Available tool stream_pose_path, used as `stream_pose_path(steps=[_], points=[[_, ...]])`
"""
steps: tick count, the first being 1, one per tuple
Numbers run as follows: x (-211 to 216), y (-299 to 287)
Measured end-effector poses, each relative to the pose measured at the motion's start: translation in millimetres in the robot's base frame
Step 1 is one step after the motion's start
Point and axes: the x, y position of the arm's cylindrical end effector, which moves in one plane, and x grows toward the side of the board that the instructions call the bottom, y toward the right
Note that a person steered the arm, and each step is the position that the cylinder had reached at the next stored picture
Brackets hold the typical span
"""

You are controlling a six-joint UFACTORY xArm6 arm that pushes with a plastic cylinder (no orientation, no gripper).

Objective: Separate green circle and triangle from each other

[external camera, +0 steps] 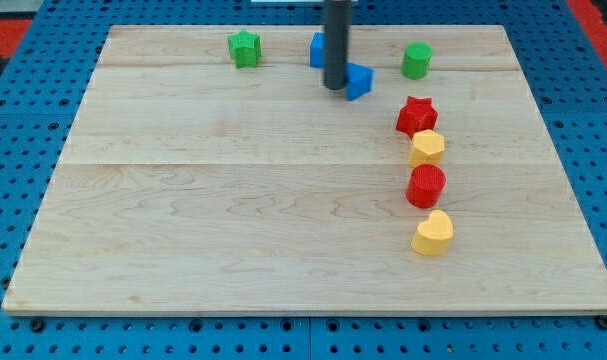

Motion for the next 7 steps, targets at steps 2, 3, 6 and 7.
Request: stream_pose_path(steps=[2,3,6,7], points=[[-13,37],[-43,58],[-36,73],[-21,77]])
